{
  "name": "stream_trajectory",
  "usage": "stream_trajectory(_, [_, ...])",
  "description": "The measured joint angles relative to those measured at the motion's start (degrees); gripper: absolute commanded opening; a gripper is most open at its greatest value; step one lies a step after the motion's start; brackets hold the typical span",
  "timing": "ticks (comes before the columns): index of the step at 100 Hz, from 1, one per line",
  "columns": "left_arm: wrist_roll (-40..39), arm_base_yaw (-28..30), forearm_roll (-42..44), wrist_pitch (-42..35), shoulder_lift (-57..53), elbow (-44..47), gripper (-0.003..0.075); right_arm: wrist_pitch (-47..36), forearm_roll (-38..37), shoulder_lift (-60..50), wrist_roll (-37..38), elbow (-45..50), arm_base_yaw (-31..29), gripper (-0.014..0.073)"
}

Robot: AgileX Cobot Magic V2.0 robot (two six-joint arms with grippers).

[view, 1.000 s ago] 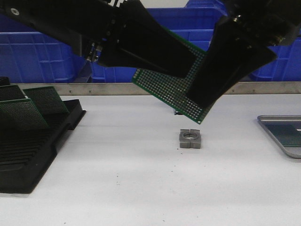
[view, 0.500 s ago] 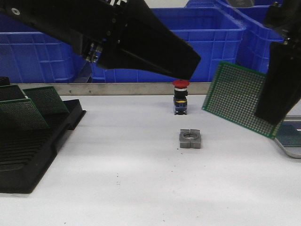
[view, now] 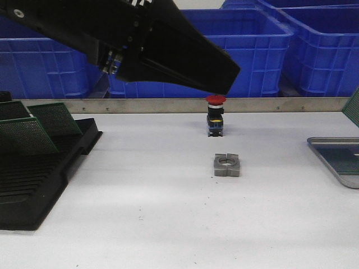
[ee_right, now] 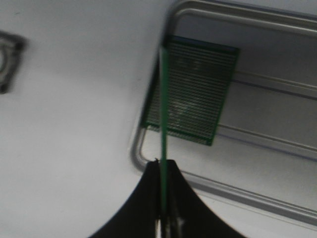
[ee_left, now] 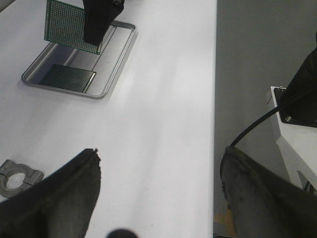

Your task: Place circuit board on tray

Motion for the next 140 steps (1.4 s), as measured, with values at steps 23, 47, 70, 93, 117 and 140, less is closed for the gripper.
stream_trajectory(23, [0.0,0.0,-0.1,0.0,0.0,0.0,0.047,-2.9,0.0,5.5,0.3,0.0,-1.9,0.0174])
stream_trajectory(47, [0.0,0.0,-0.1,0.0,0.0,0.0,0.0461,-4.5,-0.1,5.7,0.4,-0.3,-1.9,0.0381])
stream_trajectory(70, [0.0,0.5,-0.2,0.0,0.0,0.0,0.0401,-2.0,-3.4,5.5,0.4,-3.3,-1.9,0.0369])
stream_trajectory(93, [0.0,5.0,-0.3,1.6,0.0,0.0,-0.0014,-2.2,-3.8,-0.2,0.4,-2.5,-1.9,-0.002])
stream_trajectory(117, [-4.3,13.3,-0.3,6.1,0.0,0.0,-0.0017,-10.9,-1.2,-11.7,-1.6,7.4,-1.9,-0.0064])
stream_trajectory(140, [-5.9,21.3,0.0,3.4,-4.2,0.3,-0.0018,-23.1,1.6,-24.6,-3.3,18.5,0.2,-0.0064])
